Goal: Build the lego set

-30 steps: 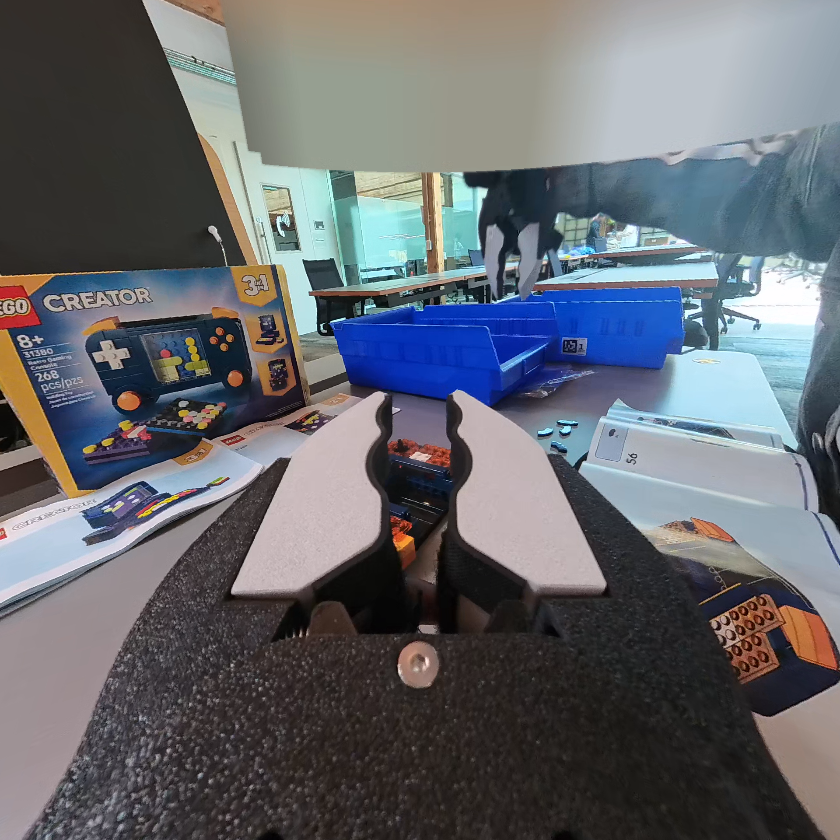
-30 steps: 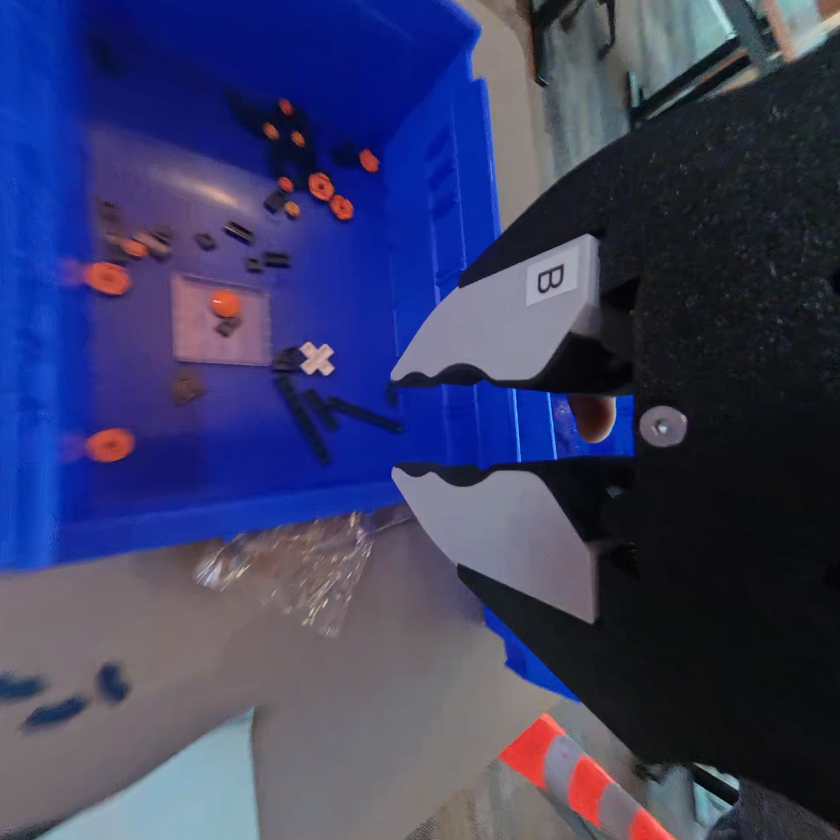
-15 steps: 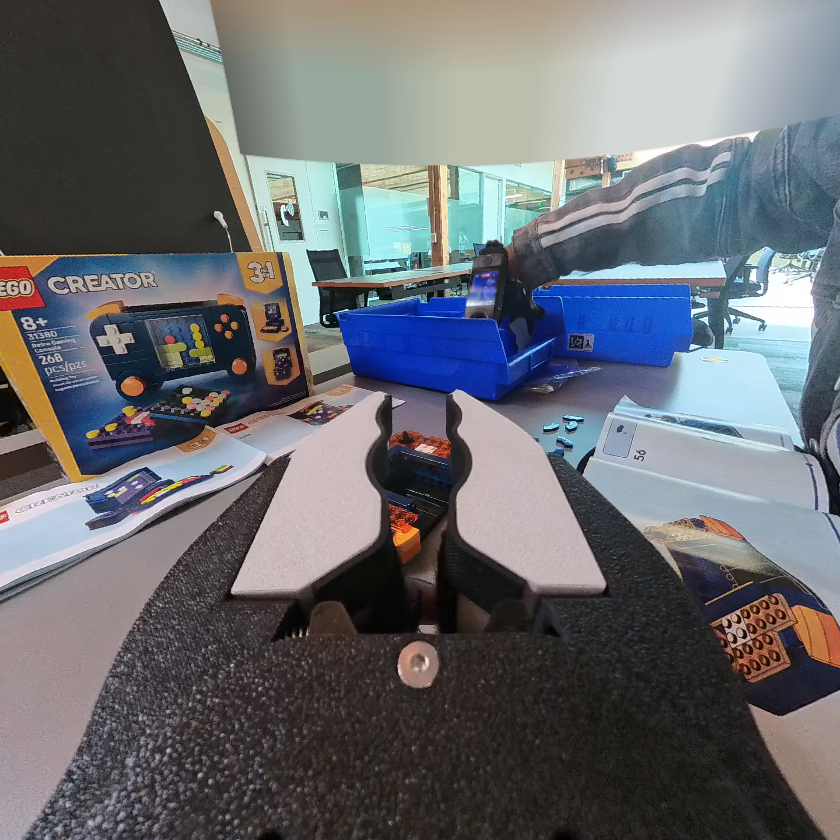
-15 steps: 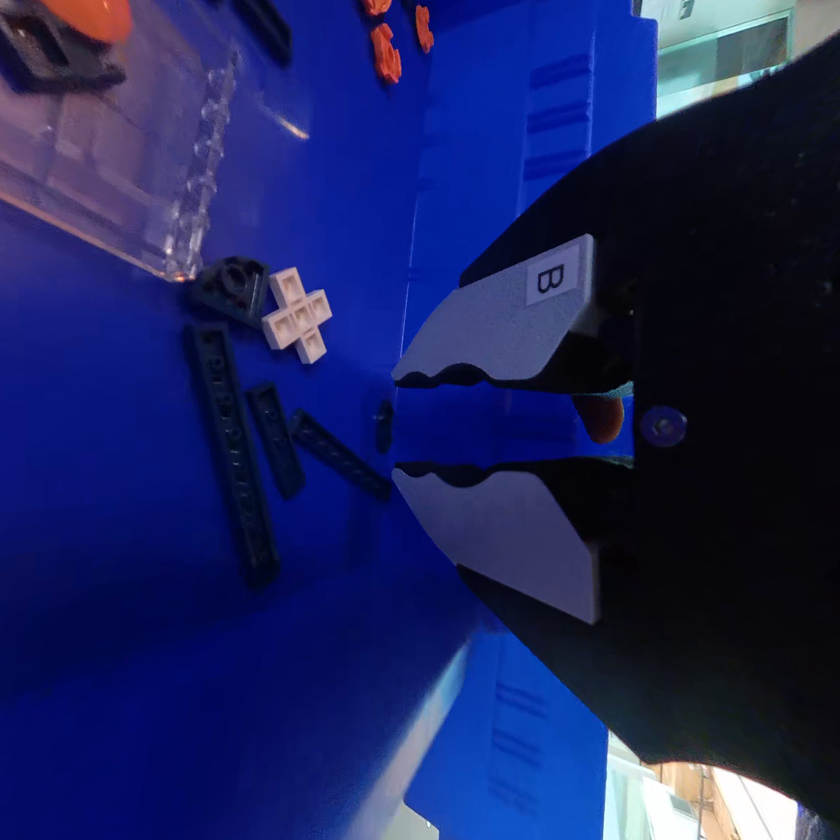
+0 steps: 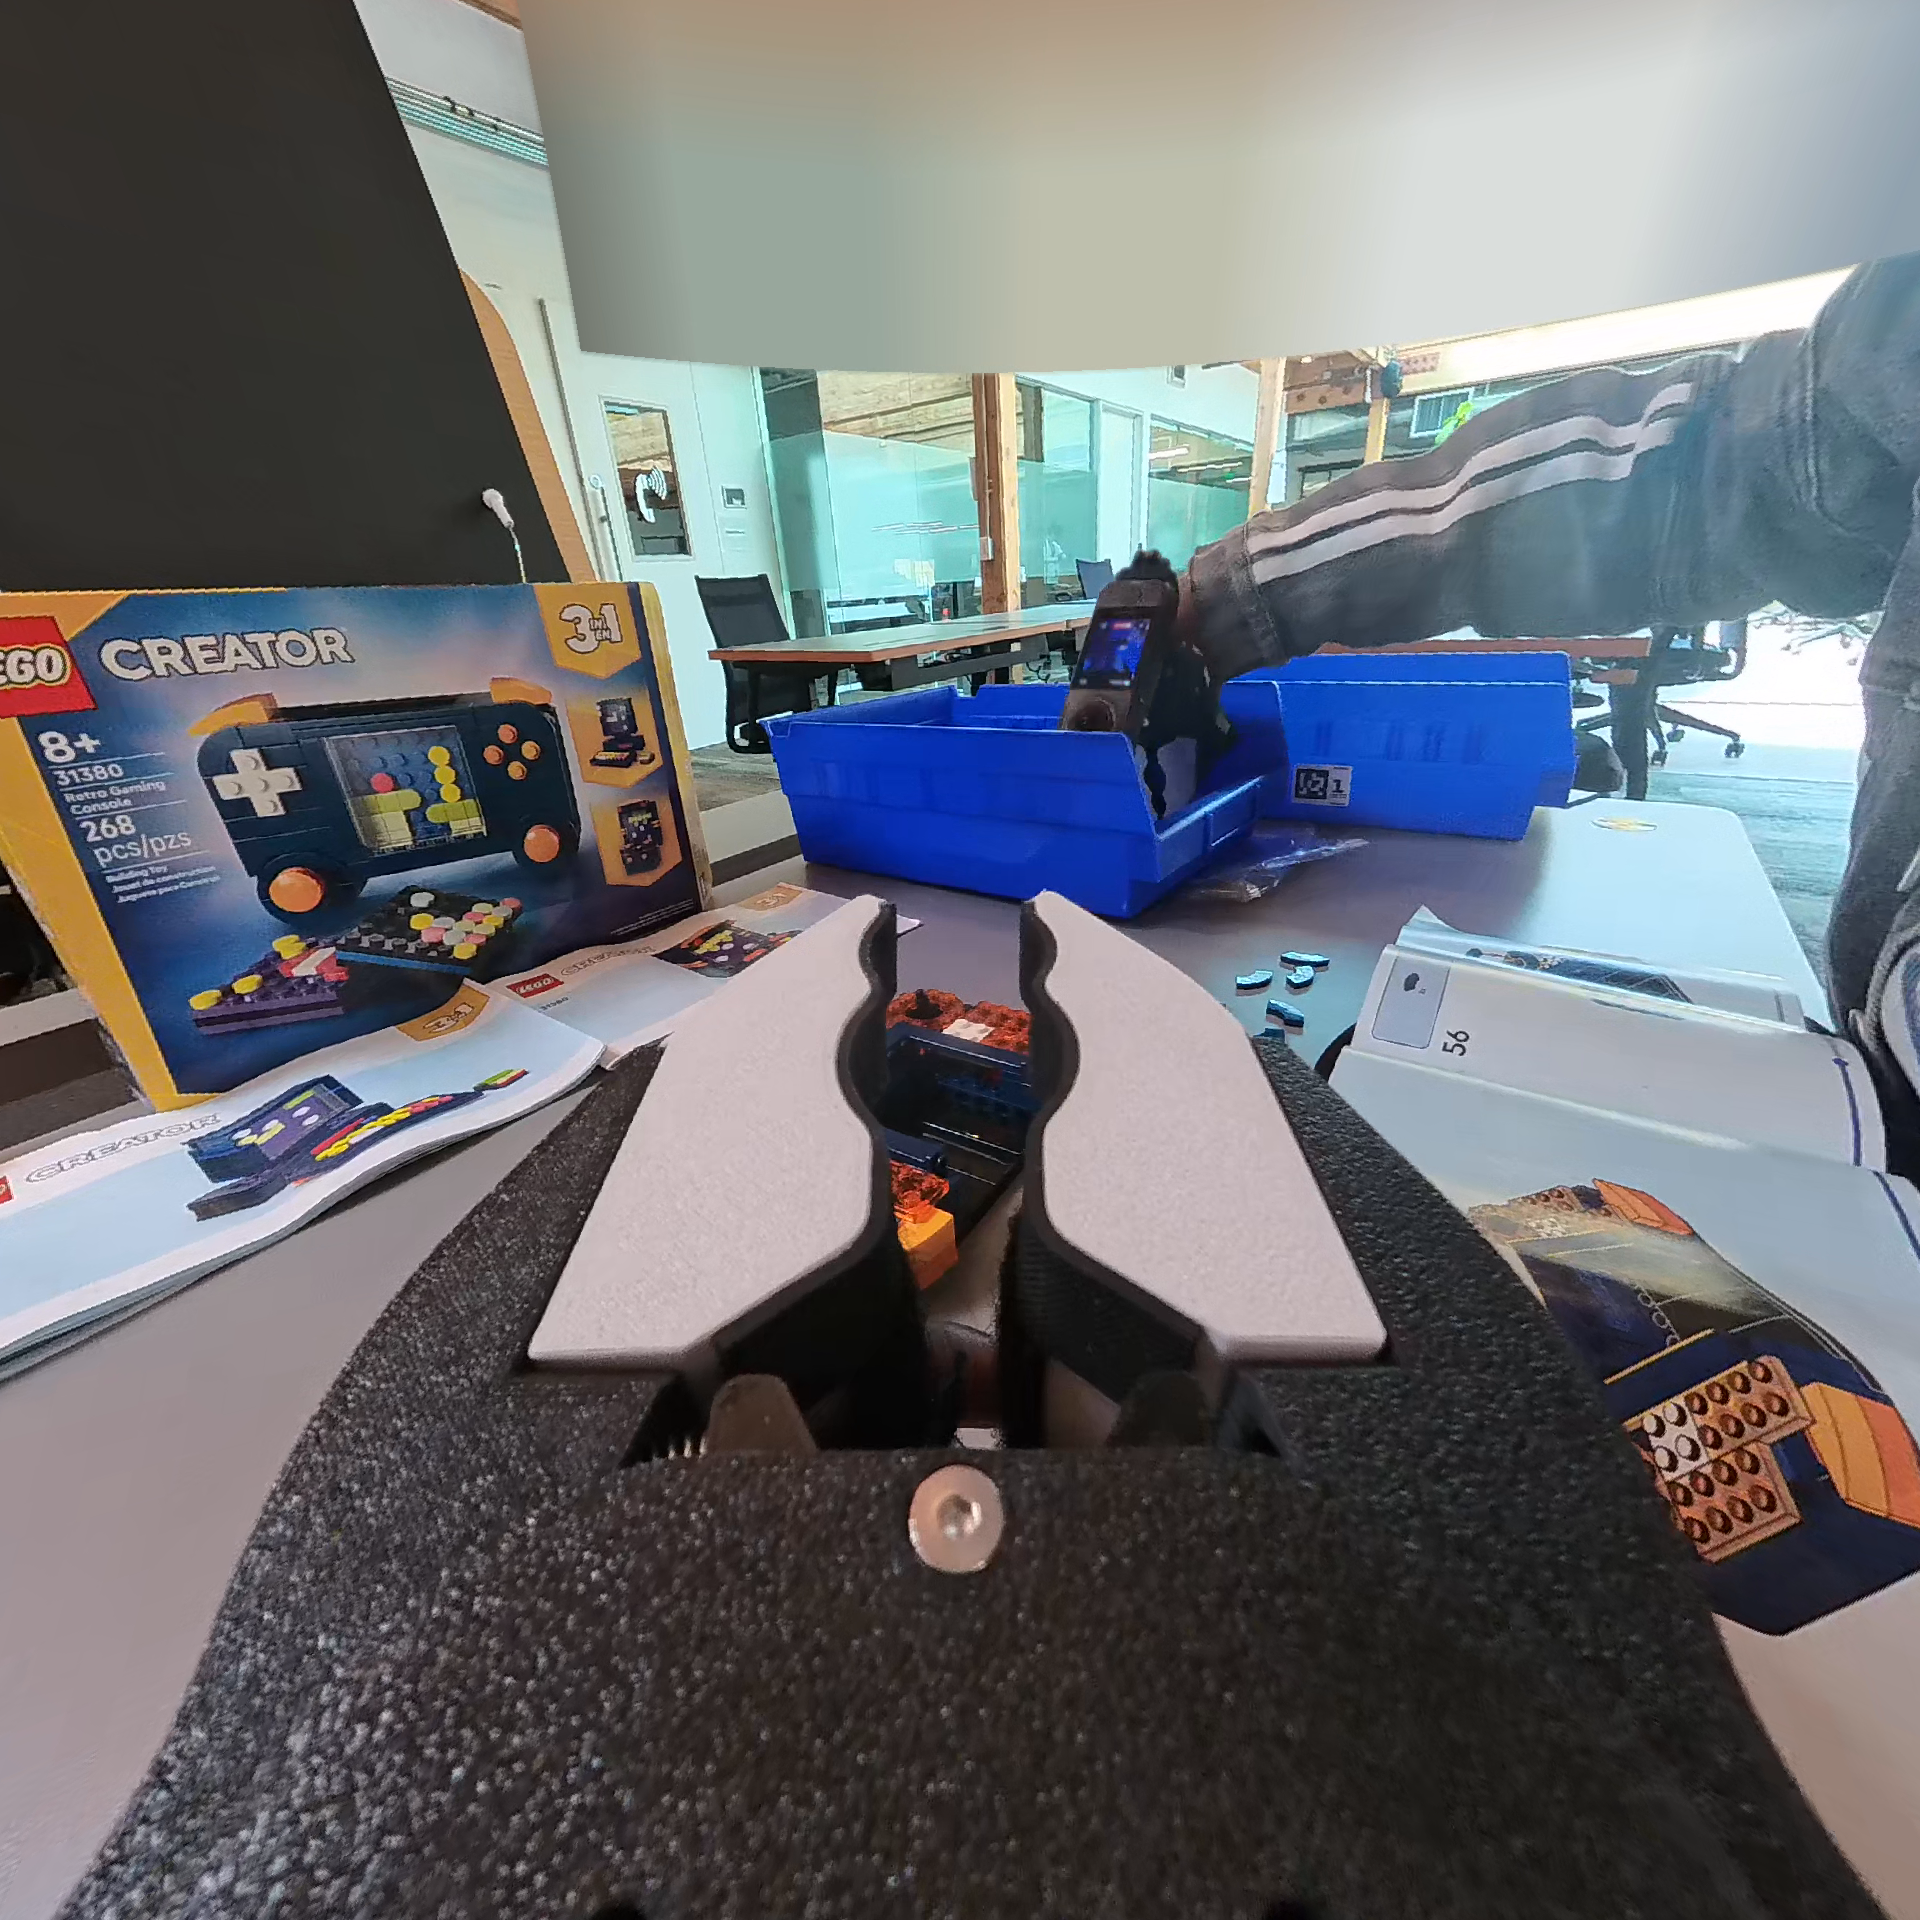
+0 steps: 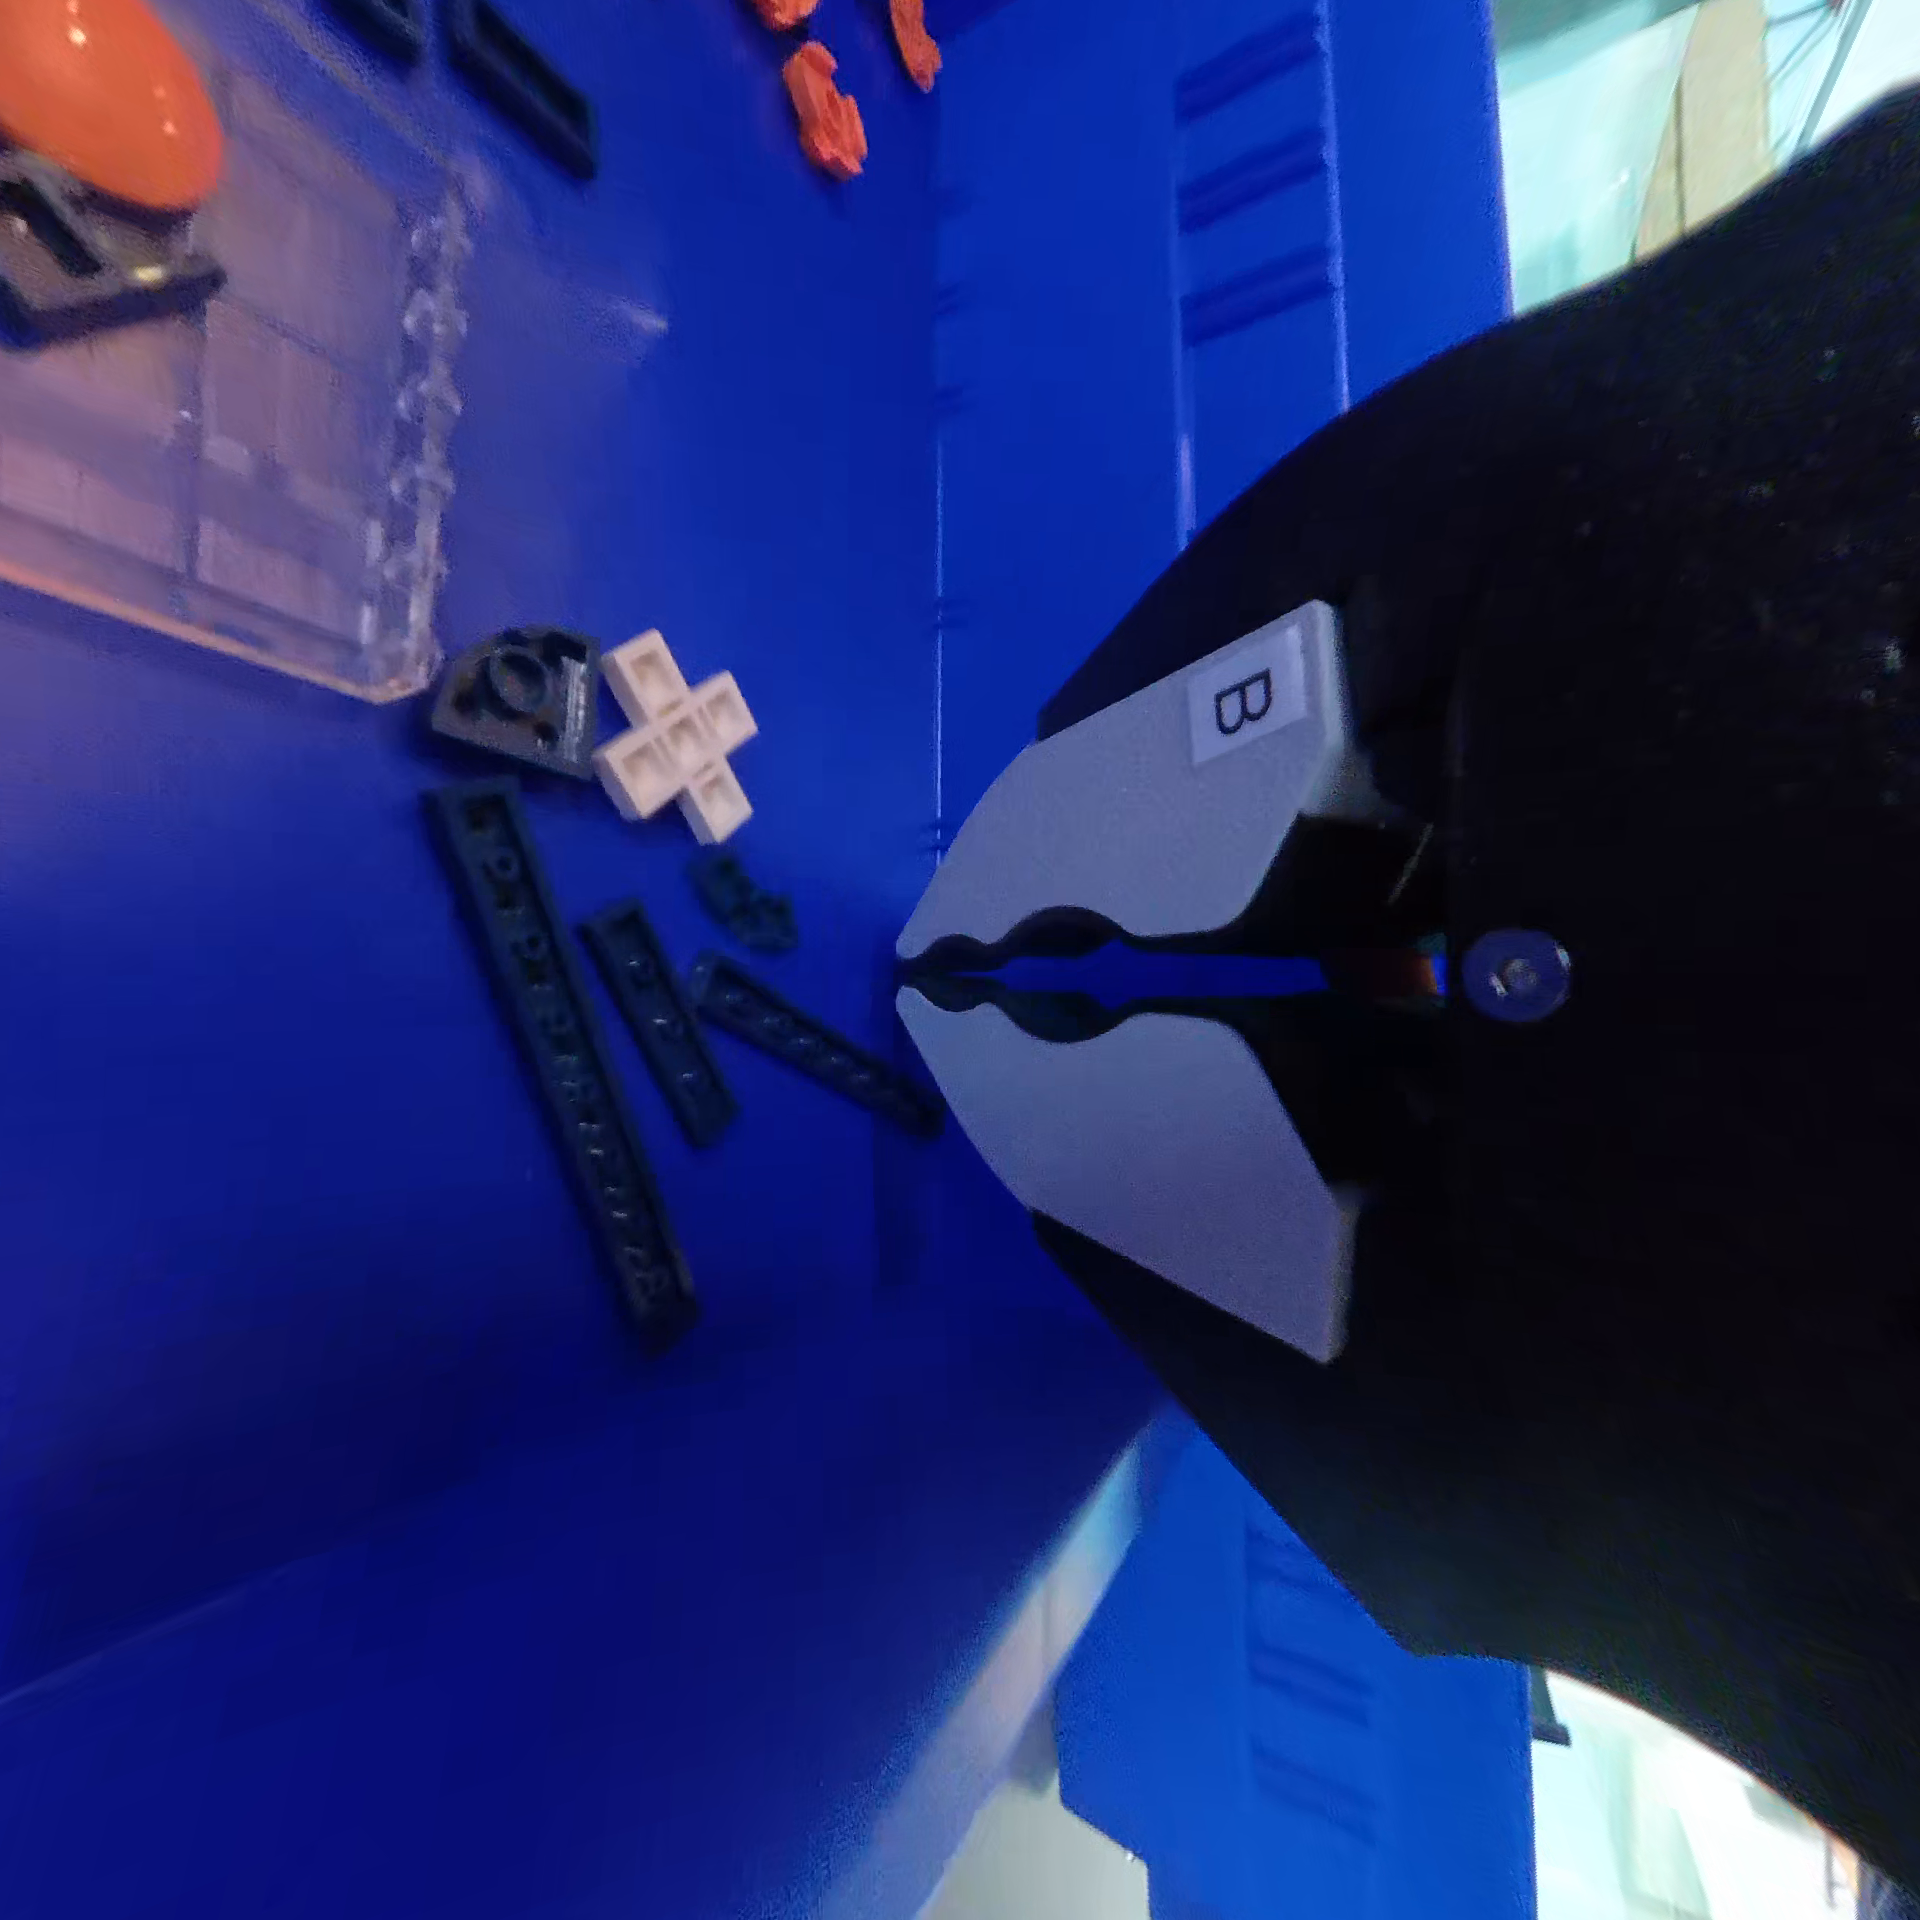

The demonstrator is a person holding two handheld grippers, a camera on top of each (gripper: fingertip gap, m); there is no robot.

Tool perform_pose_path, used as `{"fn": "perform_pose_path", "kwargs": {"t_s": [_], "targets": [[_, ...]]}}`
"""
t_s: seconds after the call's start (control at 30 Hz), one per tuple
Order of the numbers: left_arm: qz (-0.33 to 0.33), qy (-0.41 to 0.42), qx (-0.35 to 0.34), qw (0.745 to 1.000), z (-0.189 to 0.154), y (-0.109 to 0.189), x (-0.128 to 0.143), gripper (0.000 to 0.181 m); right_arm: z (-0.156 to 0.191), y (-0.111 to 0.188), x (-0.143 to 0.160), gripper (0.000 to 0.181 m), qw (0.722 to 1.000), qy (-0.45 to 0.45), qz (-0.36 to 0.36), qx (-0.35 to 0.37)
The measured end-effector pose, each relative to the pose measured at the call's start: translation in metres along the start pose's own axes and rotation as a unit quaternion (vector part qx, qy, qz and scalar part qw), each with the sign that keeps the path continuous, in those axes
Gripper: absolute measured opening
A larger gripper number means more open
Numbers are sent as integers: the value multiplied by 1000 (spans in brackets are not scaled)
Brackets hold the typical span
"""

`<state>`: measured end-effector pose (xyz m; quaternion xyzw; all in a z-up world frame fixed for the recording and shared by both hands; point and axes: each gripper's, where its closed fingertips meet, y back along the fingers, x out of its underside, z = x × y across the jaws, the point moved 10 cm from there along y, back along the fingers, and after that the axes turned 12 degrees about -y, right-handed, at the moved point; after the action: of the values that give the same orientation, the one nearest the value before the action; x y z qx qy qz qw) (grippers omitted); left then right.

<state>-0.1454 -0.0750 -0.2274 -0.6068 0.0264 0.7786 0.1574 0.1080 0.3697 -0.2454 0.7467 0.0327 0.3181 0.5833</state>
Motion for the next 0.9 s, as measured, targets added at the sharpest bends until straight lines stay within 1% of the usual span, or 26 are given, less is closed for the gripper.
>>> {"fn": "perform_pose_path", "kwargs": {"t_s": [0.03,0.1,0.13,0.23,0.3,0.33,0.47,0.53,0.6,0.67,0.77,0.9], "targets": [[0,0,0,1000,0,0,0,22,0,1,1,0,1000,-5,0,4],[-2,-2,0,1000,0,0,-1,22,-1,2,5,9,1000,-7,5,24],[-2,-2,0,1000,0,0,-1,22,-1,3,6,10,1000,-10,1,23],[0,-5,-1,1000,-1,0,-1,22,-3,13,3,13,997,-30,-68,18],[2,-8,-2,1000,-1,0,-1,22,-3,19,-2,13,991,-47,-122,-8],[3,-9,-3,1000,-1,0,0,22,-2,19,-3,13,990,-48,-136,-13],[5,-8,-5,1000,0,0,0,22,1,11,-4,13,993,-17,-119,9],[7,-9,-5,1000,-1,0,1,22,1,12,-4,13,991,-14,-131,17],[8,-9,-4,1000,-1,0,1,22,2,14,-7,13,987,-14,-158,13],[10,-10,-4,1000,-1,0,1,22,4,14,-8,13,987,-7,-158,18],[10,-11,-4,1000,-1,0,1,22,5,13,-8,7,987,-9,-157,14],[10,-10,-2,1000,-1,-1,1,22,6,13,-7,7,986,-14,-163,16]]}}
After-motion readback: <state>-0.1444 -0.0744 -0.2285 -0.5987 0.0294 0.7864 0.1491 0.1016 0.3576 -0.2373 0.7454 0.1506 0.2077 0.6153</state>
